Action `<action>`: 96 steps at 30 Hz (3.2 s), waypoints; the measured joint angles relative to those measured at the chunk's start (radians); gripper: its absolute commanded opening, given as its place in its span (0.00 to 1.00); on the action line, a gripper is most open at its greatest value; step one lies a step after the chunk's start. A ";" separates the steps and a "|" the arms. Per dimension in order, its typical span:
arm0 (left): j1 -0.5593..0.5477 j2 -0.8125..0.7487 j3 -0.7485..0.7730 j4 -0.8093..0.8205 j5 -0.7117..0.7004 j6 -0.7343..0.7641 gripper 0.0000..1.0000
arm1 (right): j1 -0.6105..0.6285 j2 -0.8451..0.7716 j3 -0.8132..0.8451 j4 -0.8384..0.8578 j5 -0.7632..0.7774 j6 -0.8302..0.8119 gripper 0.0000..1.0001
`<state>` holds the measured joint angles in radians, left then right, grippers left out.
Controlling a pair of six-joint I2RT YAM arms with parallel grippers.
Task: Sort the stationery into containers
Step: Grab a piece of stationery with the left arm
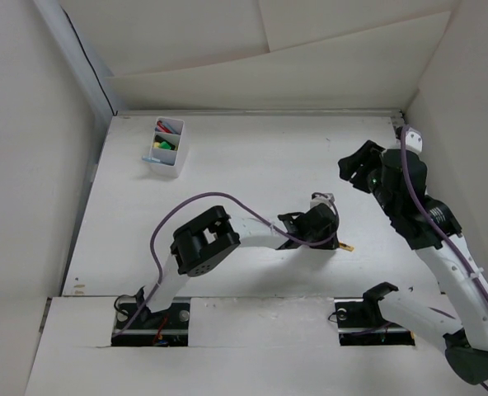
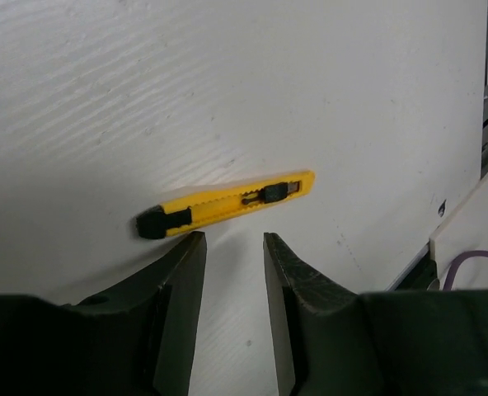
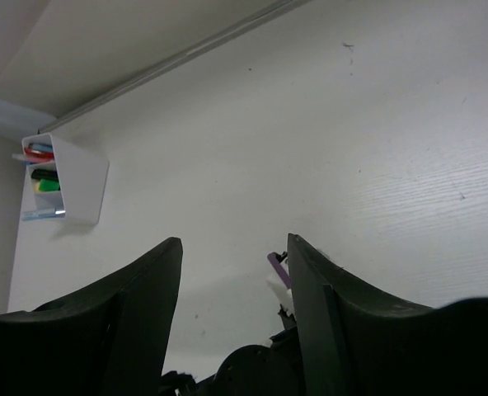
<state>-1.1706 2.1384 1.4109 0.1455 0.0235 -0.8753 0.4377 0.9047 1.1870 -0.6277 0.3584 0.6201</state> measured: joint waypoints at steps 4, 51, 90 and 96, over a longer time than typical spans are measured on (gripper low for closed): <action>0.000 0.053 0.075 -0.004 -0.009 -0.020 0.31 | 0.000 -0.009 -0.012 -0.001 -0.028 -0.016 0.60; -0.019 0.433 0.765 -0.330 -0.328 0.173 0.10 | -0.006 -0.106 -0.024 0.019 -0.160 -0.068 0.65; -0.100 0.431 0.764 -0.419 -0.571 0.247 0.15 | -0.006 -0.146 -0.002 0.028 -0.179 -0.090 0.66; -0.101 0.432 0.766 -0.423 -0.584 0.242 0.00 | -0.006 -0.153 -0.002 0.029 -0.180 -0.090 0.66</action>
<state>-1.2716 2.5702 2.1765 -0.2779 -0.5606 -0.6334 0.4313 0.7521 1.1851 -0.5991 0.1787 0.5301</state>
